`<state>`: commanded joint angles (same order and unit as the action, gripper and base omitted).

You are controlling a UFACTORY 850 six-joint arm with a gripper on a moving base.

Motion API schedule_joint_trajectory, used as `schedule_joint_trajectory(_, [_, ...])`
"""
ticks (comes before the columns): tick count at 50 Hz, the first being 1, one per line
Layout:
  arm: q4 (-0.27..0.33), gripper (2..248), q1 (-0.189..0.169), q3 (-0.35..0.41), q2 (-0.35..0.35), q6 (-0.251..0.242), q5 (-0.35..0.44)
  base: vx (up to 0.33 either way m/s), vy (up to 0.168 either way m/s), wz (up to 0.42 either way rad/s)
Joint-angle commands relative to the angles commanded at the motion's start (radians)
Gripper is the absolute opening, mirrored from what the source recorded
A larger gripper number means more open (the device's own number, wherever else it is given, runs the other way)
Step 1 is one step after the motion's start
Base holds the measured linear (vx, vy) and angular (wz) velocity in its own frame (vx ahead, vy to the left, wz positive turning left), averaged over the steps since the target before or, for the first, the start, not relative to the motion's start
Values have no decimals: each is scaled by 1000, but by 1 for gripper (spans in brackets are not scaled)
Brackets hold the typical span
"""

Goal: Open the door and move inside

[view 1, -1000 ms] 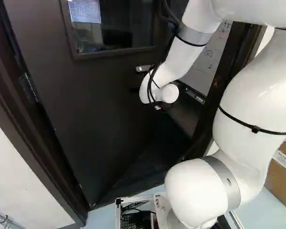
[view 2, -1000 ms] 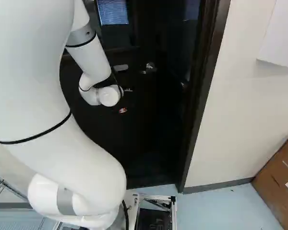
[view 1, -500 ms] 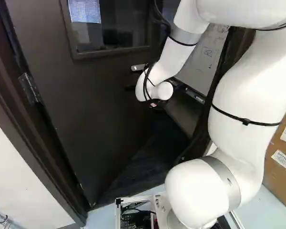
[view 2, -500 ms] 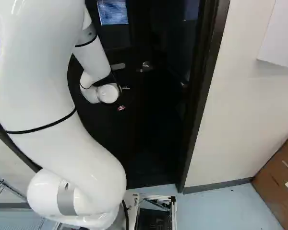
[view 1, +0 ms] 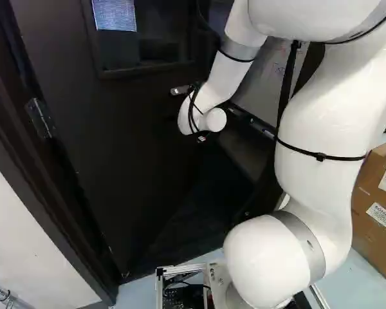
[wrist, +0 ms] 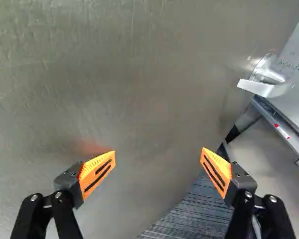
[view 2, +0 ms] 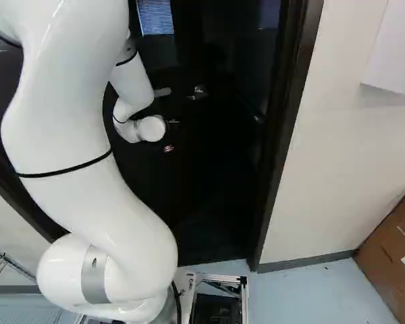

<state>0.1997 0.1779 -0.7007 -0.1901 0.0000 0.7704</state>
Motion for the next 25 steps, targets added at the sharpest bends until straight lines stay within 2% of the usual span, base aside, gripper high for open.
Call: schedule_joint_trajectory(25, [40,247,36,-77,-67,0,0,0,0,0])
